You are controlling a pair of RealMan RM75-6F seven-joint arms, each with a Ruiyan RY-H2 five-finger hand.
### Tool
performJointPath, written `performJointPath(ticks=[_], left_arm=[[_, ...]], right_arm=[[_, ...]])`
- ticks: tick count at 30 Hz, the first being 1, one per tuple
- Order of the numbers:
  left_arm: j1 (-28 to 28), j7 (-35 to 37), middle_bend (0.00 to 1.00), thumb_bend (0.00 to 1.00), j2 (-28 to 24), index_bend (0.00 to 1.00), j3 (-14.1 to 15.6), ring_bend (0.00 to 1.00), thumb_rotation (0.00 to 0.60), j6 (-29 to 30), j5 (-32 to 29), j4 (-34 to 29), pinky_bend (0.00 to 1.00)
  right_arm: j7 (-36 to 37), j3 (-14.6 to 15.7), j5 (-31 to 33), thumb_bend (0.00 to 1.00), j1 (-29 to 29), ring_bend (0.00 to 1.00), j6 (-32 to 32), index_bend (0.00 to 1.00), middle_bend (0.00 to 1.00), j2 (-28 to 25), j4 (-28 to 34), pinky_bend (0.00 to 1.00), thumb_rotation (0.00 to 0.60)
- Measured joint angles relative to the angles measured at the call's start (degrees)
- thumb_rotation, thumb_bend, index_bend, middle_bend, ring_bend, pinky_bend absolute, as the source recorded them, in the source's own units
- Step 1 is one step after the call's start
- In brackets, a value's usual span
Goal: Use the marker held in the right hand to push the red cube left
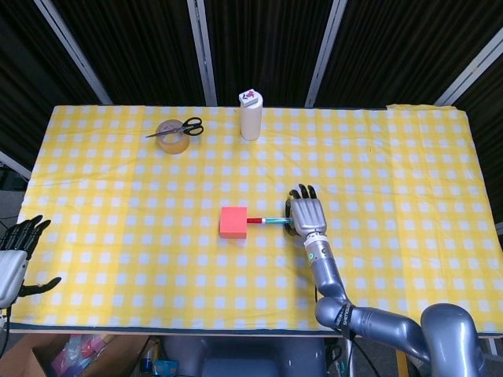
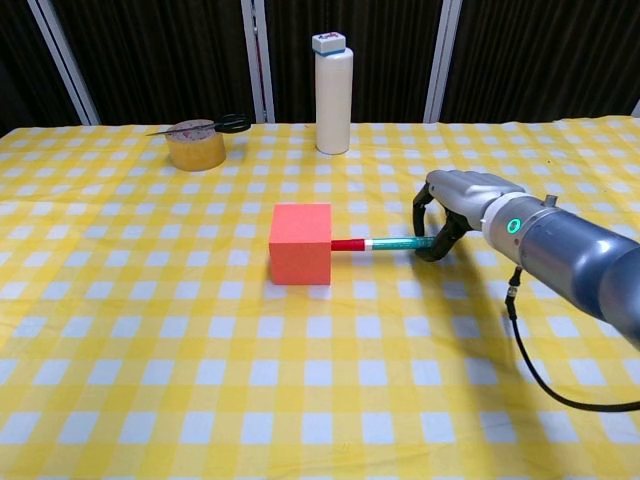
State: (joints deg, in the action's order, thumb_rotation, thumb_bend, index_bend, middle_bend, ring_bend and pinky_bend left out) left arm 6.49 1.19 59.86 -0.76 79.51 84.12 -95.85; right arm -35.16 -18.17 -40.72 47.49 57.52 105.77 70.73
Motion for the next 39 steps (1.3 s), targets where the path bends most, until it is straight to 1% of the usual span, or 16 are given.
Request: performJointPath(ticks=[7, 13, 20, 25, 31, 39], left_arm=[[-0.05, -0.35, 0.0, 0.0, 0.02, 0.0, 0.03, 0.0, 0.6, 0.01, -0.17, -0.08, 0.0], [-0.1, -0.72, 0.0, 0.0, 0.11, 0.0, -0.04, 0.0, 0.6, 0.06, -0.5, -0.21, 0.0], [-0.23, -1.42, 0.0, 0.0, 0.26, 0.0, 0.02, 0.0, 0.6, 0.38, -0.42, -0.38, 0.0], [-0.35, -1.59, 0.0, 0.0, 0.32, 0.0, 0.02, 0.0, 0.6, 0.66, -0.35, -0.51, 0.0], [-0.23, -1.56, 0.0, 0.0, 0.27, 0.0, 0.0, 0.0, 0.6, 0.29, -0.59, -0.84, 0.0], [-0.34, -0.2, 0.0, 0.0, -0.18, 0.0, 0.01, 0.0, 0.6, 0.23, -0.73, -1.19, 0.0]], right_arm=[[-1.07, 0.41, 0.06, 0.5, 0.27, 0.02, 1.08, 0.63, 0.22, 0.7, 0.73, 0.0, 0.6], [-1.29, 0.72, 0.34, 0.5, -0.89, 0.02, 2.53, 0.63, 0.22, -0.83, 2.21, 0.0, 0.6], [-0.96, 1.48, 0.31, 0.5, -3.2, 0.02, 4.52, 0.63, 0.22, -3.83, 5.55, 0.0, 0.6], [-1.03, 1.99, 0.26, 0.5, -3.85, 0.02, 5.31, 0.63, 0.22, -4.31, 6.86, 0.0, 0.6], [-1.99, 1.52, 0.81, 0.5, -2.9, 0.02, 5.42, 0.63, 0.22, -2.7, 6.83, 0.0, 0.6], [-5.02, -0.16, 1.54, 0.5, 0.72, 0.02, 5.89, 0.63, 0.22, 2.12, 4.29, 0.0, 0.6]])
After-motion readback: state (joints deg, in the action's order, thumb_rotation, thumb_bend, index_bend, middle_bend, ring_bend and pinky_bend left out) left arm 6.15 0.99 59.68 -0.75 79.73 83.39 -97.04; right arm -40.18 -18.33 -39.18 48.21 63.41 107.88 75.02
